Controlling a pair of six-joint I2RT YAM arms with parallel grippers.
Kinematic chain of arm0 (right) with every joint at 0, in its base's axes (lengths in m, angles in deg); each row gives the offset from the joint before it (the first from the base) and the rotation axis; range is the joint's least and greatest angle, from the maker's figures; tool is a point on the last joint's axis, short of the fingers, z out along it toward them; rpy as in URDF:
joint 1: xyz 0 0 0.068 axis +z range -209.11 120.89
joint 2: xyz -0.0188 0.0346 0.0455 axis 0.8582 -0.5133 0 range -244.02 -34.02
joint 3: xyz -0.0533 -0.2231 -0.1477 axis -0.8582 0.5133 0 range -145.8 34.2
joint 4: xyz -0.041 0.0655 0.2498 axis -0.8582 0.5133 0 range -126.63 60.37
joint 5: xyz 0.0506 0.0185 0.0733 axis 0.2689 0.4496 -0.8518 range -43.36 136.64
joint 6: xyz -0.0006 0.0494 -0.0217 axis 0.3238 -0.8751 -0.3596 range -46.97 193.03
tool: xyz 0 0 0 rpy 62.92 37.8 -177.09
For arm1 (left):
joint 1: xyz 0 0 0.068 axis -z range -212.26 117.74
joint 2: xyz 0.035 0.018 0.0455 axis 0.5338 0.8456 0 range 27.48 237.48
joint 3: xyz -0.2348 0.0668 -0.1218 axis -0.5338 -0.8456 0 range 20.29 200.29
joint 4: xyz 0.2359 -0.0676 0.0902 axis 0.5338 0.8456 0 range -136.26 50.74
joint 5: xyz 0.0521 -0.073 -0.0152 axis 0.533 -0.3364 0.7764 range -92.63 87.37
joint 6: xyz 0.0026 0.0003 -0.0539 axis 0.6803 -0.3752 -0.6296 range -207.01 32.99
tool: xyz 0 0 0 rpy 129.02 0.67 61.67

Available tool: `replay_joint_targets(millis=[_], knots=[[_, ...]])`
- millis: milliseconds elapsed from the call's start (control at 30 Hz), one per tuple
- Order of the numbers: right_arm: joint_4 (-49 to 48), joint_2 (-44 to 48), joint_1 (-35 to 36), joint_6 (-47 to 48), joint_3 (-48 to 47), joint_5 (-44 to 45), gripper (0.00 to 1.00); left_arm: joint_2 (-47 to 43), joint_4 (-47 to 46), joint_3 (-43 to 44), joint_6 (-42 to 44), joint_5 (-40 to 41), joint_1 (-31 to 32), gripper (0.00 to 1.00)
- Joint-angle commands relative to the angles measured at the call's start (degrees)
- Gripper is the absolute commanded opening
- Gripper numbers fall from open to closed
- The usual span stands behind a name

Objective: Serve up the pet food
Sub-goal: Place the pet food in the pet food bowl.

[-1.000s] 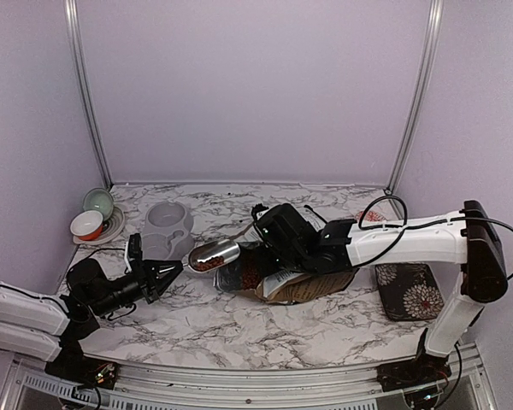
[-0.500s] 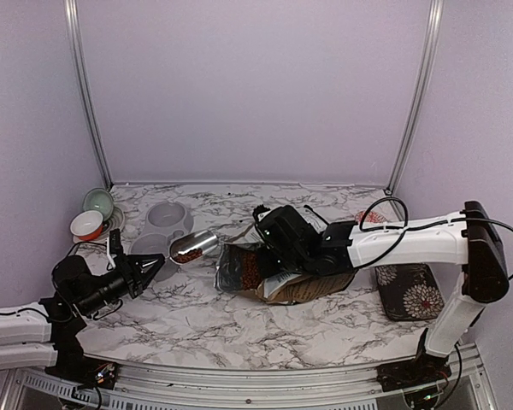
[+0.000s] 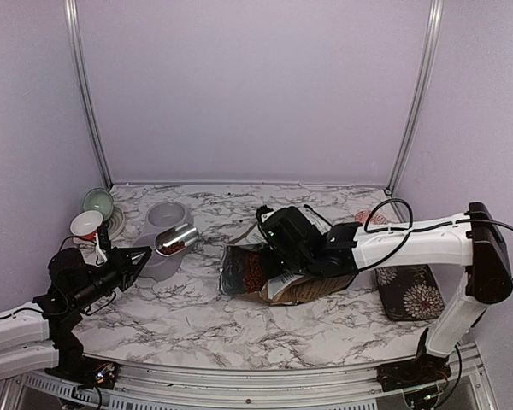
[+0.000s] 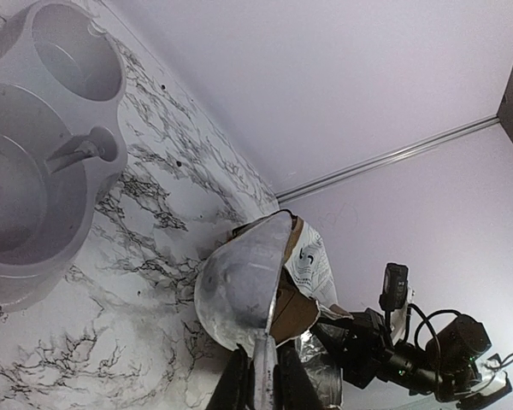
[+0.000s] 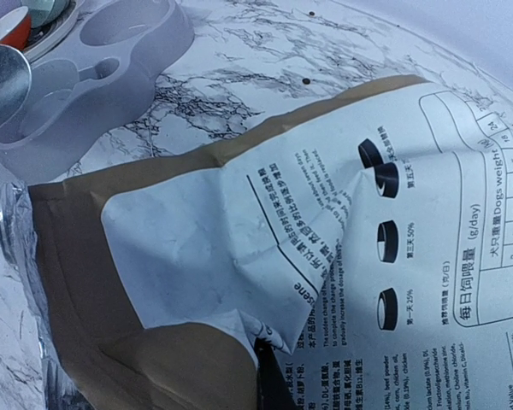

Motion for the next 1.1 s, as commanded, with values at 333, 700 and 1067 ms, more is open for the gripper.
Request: replay_joint_targets(millis=[333,700,1067], knots=[[0.0,2.6,-1.9,0.4,-0.4,5.5,0.00,2.7,0.4,3.9,0.4,-0.7,-10.5,0.00],[0.5,2.4,-1.9,0.5,-0.6,5.6,0.00,8.5,-1.3,7.9,4.7,-4.5,-18.3,0.00],[0.5,2.5,-1.9,0.1,-0.2,5.7,0.00,14.2,-4.9,9.5,6.0,-6.5,-23.3,0.00]])
